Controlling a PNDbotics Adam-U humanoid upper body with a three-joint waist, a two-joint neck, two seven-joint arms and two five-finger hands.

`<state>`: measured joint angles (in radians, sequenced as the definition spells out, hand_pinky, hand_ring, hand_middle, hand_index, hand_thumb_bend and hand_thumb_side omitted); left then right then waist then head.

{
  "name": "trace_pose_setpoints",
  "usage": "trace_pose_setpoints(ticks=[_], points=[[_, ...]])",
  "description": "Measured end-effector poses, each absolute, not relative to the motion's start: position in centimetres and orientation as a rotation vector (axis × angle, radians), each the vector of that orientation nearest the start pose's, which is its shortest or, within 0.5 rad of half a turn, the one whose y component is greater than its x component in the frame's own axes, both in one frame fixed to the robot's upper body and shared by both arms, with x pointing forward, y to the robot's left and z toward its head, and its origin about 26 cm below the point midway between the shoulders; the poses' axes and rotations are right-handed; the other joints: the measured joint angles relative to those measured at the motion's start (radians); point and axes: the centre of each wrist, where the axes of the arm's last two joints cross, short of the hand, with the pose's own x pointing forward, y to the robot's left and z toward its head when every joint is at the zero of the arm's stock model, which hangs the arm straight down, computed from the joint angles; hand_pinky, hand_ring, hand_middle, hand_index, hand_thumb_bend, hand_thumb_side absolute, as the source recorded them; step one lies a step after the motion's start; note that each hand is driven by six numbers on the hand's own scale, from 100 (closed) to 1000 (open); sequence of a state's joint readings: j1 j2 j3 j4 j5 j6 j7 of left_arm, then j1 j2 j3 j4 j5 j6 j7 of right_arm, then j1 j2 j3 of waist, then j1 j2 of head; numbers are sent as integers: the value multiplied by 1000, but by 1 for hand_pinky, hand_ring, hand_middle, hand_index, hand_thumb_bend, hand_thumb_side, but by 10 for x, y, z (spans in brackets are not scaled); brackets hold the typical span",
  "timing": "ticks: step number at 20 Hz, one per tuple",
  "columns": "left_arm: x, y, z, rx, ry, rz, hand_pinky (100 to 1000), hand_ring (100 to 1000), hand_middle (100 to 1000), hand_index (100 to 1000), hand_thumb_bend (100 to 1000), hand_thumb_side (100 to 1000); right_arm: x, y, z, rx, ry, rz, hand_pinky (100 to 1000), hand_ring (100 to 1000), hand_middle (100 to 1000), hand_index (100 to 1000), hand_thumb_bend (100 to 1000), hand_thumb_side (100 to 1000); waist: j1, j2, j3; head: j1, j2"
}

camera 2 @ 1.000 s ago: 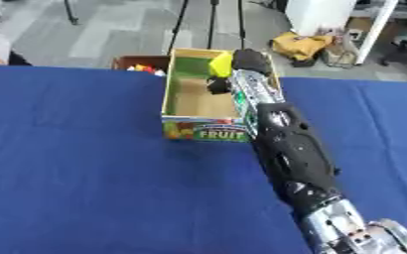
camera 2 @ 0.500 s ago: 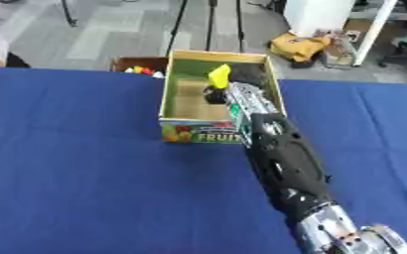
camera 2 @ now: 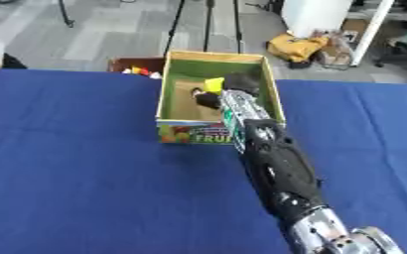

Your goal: Pick up objects on the table and place them in the box.

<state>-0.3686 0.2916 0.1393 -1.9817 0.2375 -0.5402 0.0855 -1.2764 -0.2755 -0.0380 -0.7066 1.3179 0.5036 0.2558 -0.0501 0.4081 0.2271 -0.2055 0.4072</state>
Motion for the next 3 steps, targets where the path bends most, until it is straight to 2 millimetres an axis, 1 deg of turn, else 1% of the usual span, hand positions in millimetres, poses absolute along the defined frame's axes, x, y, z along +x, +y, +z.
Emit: trace_pose_setpoints(ticks=[2,3], points=[[307,283,223,65,3390,-2,584,761,866,952,100,987,514,-201,285,-1343,-1117,840,954,1000,924,983,622,971,0,0,-1,-1,0],[307,283,223,65,3390,-2,584,761,866,952,100,987,513,-200,287,-1340,-1127,841,955,1000,922,981,621,972,1,0,-1,-2,0]])
